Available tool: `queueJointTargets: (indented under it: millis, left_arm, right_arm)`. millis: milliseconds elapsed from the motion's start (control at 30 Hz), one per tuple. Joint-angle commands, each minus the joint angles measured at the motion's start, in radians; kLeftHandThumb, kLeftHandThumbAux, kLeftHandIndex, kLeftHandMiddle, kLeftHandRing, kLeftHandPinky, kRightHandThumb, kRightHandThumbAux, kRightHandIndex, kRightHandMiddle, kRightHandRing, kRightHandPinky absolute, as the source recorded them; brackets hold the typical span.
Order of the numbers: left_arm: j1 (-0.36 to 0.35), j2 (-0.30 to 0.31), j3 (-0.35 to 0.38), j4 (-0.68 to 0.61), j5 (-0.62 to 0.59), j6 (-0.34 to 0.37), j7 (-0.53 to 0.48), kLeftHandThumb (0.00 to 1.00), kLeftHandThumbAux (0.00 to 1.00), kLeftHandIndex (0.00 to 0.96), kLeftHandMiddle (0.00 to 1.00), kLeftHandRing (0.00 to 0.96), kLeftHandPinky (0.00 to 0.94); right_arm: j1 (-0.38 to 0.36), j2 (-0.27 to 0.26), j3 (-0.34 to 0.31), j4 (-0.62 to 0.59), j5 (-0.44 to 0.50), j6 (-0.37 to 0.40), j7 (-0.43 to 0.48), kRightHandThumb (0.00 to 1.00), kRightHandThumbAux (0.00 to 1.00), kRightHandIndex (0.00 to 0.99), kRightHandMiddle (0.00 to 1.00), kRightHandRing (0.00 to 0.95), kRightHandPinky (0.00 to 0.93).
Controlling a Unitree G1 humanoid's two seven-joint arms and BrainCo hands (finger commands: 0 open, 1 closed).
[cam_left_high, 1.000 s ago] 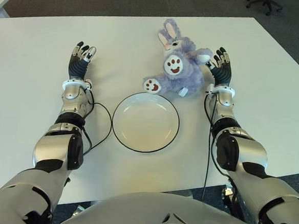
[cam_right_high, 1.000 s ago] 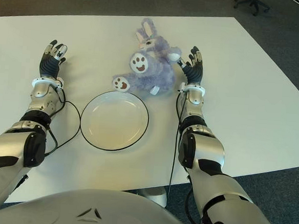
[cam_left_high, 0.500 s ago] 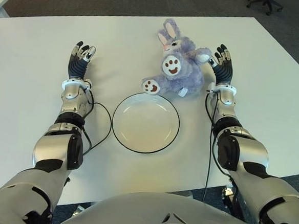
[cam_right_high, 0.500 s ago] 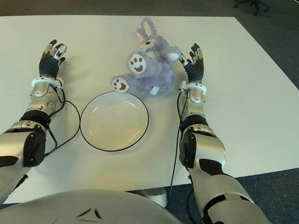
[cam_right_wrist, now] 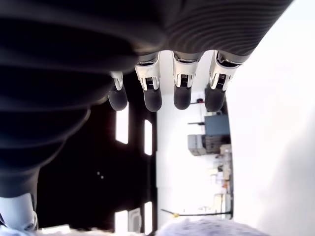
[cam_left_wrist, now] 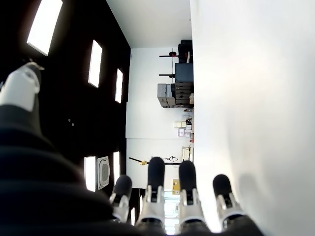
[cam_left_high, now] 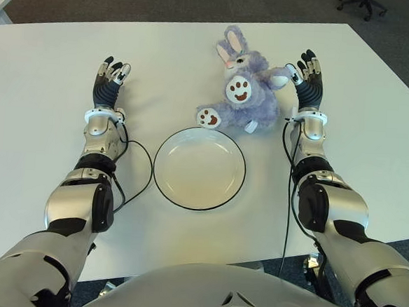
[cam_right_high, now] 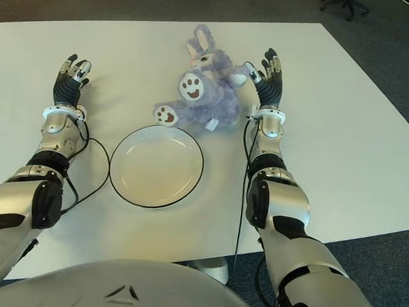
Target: Put the doll into the plate.
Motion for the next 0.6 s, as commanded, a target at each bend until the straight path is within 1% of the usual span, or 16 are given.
queueJointTargets:
  millis: [33,267,400,567,600]
  left_arm:
    - [0.073,-0.027,0.002,0.055,-0.004,0.052,-0.004,0.0,0.523,0.069,0.144,0.117,0.063]
    - [0.073,-0.026,0.003,0.058,-0.005,0.052,-0.007,0.0,0.522,0.064,0.138,0.111,0.061]
    - [0.073,-0.025,0.003,0.059,-0.004,0.049,-0.01,0.0,0.519,0.065,0.137,0.11,0.059]
    - [0.073,-0.025,0.003,0.057,-0.003,0.05,-0.009,0.0,0.514,0.065,0.136,0.108,0.053]
    - [0.073,-0.025,0.003,0.057,-0.004,0.05,-0.009,0.0,0.515,0.067,0.138,0.109,0.065]
  right_arm:
    - [-0.005,0.007,-0.004,-0.008,0.016,-0.034,0.002,0.029,0.6,0.039,0.055,0.061,0.093]
    - [-0.008,0.009,-0.007,-0.013,0.02,-0.079,0.008,0.043,0.621,0.042,0.062,0.067,0.095]
    - [-0.014,0.009,-0.003,-0.019,0.013,-0.1,-0.005,0.049,0.629,0.048,0.07,0.075,0.105]
    - [-0.017,0.008,0.002,-0.022,0.008,-0.109,-0.014,0.053,0.633,0.052,0.077,0.083,0.11]
    - [-0.017,0.007,0.003,-0.023,0.008,-0.109,-0.014,0.05,0.63,0.05,0.075,0.081,0.104]
